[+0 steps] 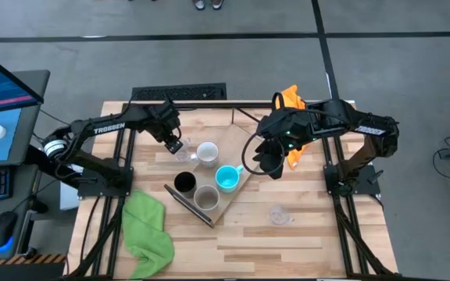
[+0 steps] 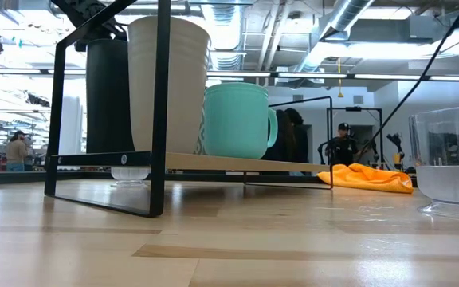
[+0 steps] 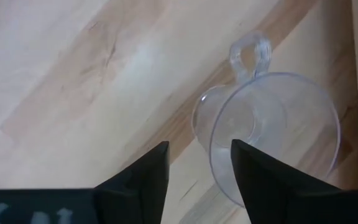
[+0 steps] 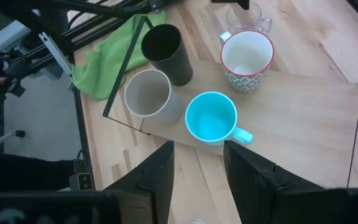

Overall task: Stack small to large cups/mugs on shelf
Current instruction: Put the transparent cup on the shelf aligned with the gray cup

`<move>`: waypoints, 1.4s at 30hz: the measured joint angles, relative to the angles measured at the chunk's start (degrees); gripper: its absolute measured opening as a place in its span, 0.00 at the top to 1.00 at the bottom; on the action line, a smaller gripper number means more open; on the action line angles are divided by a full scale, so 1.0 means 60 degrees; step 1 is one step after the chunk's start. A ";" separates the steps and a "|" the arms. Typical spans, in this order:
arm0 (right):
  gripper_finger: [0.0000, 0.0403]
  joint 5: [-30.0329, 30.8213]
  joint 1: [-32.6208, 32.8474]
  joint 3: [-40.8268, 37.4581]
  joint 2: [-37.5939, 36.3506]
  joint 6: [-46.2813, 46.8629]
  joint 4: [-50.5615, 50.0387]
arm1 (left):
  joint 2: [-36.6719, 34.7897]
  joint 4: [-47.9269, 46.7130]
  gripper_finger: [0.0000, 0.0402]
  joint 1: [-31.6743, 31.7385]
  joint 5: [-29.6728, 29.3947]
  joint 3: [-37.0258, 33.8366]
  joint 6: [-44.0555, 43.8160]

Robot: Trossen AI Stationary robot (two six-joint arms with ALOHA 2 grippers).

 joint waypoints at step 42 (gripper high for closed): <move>0.60 0.0000 0.0164 0.0000 0.0000 0.0248 -0.0011 | 0.0696 -0.2734 1.00 -0.0369 -0.1015 0.5840 -0.2726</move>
